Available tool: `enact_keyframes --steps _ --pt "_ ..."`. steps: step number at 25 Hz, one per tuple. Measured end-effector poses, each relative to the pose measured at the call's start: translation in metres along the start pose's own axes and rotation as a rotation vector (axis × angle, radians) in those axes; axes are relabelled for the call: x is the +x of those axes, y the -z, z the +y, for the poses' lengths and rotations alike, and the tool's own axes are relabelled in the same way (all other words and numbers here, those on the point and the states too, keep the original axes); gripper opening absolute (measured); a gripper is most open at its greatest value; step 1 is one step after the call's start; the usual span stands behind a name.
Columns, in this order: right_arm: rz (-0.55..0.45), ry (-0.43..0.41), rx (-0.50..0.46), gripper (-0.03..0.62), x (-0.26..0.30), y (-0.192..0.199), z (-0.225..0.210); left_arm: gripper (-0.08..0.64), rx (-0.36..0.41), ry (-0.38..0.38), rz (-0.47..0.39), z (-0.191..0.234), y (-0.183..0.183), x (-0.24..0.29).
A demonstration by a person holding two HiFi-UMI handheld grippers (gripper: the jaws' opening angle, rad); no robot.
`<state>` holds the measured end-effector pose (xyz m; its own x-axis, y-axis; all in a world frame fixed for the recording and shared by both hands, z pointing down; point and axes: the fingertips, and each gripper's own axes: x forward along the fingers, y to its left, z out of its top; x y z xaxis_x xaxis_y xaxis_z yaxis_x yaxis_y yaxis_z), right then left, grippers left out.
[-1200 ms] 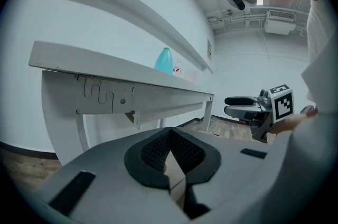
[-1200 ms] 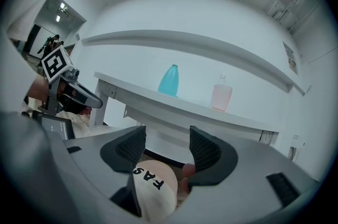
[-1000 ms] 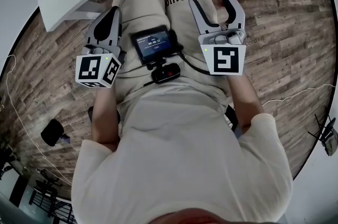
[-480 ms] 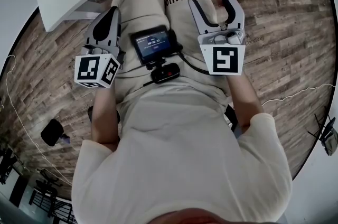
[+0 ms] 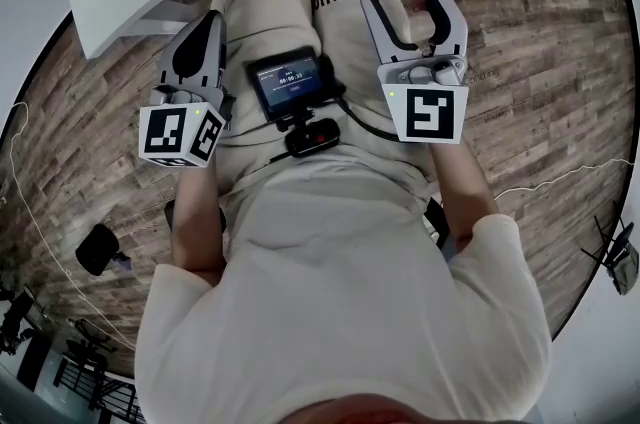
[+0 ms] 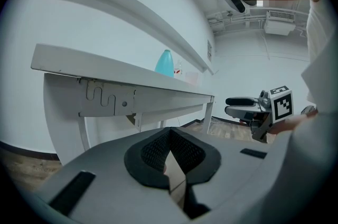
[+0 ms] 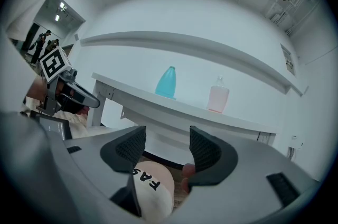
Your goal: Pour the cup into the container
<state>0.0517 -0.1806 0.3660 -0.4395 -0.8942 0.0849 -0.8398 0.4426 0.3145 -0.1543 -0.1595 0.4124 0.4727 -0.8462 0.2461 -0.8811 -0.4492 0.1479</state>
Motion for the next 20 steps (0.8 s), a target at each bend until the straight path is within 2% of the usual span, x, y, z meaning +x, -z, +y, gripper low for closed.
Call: enact_keyframes --steps 5,20 --pt "-0.007 0.005 0.013 0.270 0.0004 -0.0021 -0.0017 0.012 0.022 -0.002 -0.019 -0.0006 -0.0040 -0.0009" --pt "0.029 -0.042 -0.024 0.270 0.0020 0.0049 0.0069 0.012 0.012 0.008 0.015 -0.0028 0.0023 0.0029"
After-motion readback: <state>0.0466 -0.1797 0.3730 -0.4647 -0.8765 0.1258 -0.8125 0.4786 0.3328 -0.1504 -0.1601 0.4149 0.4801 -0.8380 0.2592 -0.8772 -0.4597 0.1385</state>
